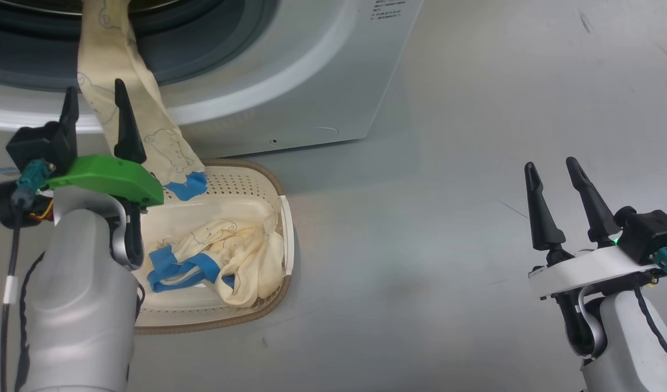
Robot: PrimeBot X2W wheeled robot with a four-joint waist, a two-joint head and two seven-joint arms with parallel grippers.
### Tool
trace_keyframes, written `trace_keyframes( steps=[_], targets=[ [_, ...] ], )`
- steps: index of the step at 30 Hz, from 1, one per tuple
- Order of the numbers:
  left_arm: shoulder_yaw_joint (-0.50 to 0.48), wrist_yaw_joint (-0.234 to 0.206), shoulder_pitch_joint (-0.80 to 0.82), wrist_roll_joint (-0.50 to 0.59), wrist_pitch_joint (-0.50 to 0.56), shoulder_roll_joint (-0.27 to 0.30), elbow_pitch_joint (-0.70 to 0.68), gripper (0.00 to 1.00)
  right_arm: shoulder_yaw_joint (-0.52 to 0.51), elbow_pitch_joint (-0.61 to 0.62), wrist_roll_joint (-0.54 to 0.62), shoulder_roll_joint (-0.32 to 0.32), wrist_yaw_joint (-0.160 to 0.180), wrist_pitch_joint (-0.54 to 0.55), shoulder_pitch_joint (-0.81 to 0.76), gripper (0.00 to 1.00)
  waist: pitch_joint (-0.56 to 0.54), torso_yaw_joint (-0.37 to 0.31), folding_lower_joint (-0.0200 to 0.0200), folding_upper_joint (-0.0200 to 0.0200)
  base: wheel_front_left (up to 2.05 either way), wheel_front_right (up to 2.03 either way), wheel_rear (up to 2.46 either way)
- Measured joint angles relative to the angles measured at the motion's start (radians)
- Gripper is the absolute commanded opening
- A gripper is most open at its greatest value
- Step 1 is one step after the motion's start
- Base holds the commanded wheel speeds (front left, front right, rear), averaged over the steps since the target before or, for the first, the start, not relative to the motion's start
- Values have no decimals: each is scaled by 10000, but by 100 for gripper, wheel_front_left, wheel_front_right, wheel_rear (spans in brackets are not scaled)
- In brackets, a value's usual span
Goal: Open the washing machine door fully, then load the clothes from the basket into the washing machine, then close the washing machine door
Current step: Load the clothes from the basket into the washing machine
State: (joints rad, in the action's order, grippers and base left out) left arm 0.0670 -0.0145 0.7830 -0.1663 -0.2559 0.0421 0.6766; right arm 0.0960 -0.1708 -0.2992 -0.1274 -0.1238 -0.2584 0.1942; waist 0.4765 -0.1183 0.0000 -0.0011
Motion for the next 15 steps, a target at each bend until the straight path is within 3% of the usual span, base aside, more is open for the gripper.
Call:
trace_keyframes(
  steps=[15],
  targets=[
    [180, 44, -2095, -15, 0, -98, -1544, 100, 84, 10, 69, 12, 0, 0, -12, 100, -251, 491, 0, 0, 0, 0, 0]
  ],
)
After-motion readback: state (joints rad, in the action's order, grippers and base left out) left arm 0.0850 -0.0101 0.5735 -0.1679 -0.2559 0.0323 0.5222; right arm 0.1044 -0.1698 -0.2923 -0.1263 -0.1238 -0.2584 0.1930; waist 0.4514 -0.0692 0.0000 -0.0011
